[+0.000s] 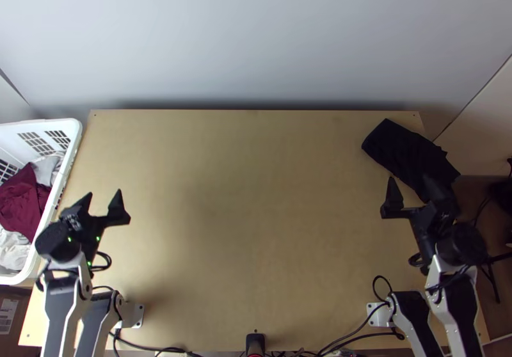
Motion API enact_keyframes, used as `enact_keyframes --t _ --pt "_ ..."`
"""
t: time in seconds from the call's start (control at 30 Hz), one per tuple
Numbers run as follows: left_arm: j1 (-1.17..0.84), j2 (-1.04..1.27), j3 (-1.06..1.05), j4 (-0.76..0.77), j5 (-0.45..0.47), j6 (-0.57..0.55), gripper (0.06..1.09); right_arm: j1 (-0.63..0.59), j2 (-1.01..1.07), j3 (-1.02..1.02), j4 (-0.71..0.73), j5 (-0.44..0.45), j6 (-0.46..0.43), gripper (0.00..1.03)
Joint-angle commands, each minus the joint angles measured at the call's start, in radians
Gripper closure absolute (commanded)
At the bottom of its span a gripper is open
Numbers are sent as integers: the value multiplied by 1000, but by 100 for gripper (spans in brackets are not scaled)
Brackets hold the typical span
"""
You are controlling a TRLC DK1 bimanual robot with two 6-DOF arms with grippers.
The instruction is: Fold the t-shirt
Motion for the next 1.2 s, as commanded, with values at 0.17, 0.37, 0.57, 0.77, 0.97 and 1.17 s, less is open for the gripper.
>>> enact_keyframes --t 0.17,0.37,0.57,0.77,0.97,1.17 --pt "-91 368 517 -295 2 -90 10 124 394 340 36 103 -13 4" --pt "-114 497 636 -288 -18 -101 10 170 610 461 91 130 -5 4" --pt "-159 661 763 -275 -50 -127 10 165 784 546 89 130 15 4" --pt "-180 824 913 -278 -82 -125 11 168 885 701 -21 129 20 4" --pt "-194 946 995 -251 -89 -119 11 162 946 817 -58 130 12 4" --pt "-193 1049 1014 -242 -125 -108 11 157 1019 909 -142 129 13 4"
